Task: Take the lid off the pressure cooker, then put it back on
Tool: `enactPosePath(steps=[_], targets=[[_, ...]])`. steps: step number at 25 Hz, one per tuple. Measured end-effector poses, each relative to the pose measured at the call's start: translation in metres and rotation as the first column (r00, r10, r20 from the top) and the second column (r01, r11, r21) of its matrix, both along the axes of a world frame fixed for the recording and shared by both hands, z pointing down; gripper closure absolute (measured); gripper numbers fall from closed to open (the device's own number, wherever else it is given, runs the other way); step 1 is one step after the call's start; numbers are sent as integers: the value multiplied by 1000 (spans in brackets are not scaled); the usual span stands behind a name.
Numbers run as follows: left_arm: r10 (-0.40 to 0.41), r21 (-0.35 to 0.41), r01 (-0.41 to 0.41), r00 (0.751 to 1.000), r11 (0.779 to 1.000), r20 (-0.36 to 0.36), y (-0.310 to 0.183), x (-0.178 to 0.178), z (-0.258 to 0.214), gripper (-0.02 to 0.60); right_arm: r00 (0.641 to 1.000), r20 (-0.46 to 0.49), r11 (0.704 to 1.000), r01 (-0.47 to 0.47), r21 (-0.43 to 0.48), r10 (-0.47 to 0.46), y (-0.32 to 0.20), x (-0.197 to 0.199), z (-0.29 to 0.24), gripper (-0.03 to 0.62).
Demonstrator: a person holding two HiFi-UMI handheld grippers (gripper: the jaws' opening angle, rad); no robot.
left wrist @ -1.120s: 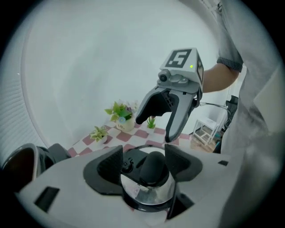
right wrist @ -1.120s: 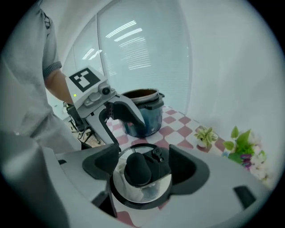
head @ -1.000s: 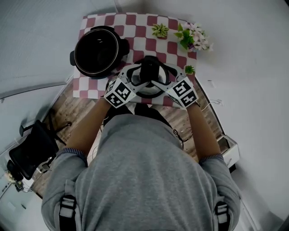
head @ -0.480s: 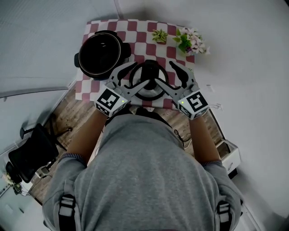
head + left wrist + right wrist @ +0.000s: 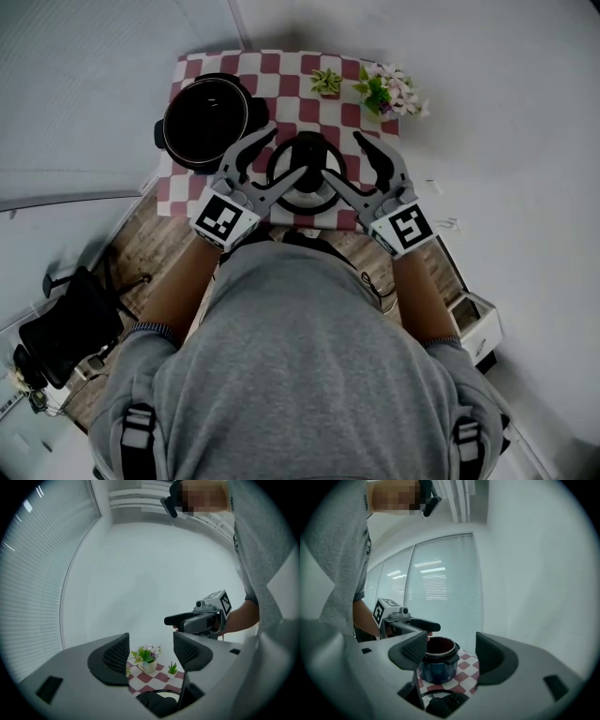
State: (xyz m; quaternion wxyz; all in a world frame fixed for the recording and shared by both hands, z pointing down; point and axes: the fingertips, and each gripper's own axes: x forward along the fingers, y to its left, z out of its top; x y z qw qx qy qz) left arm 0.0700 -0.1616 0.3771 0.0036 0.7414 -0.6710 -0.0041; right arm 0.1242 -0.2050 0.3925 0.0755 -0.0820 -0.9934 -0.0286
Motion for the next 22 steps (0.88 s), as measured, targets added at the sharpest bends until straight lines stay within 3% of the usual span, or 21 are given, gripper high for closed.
enactPosePath(steps=[6,16,22], targets=[[-53,60,52,999,997,14,2,-7,-17,265,1000,12,1000,-4,7,4,-4,3,-6,250],[-68,67,64,996,996,59,1,-5,-26,264,999,33,1000,-3,11,3,-10,9,-20,246],[-61,48,57,996,997,70,0,-2,-18,265,1000,11,1000,20,2,-20,-11,10,-14,204]])
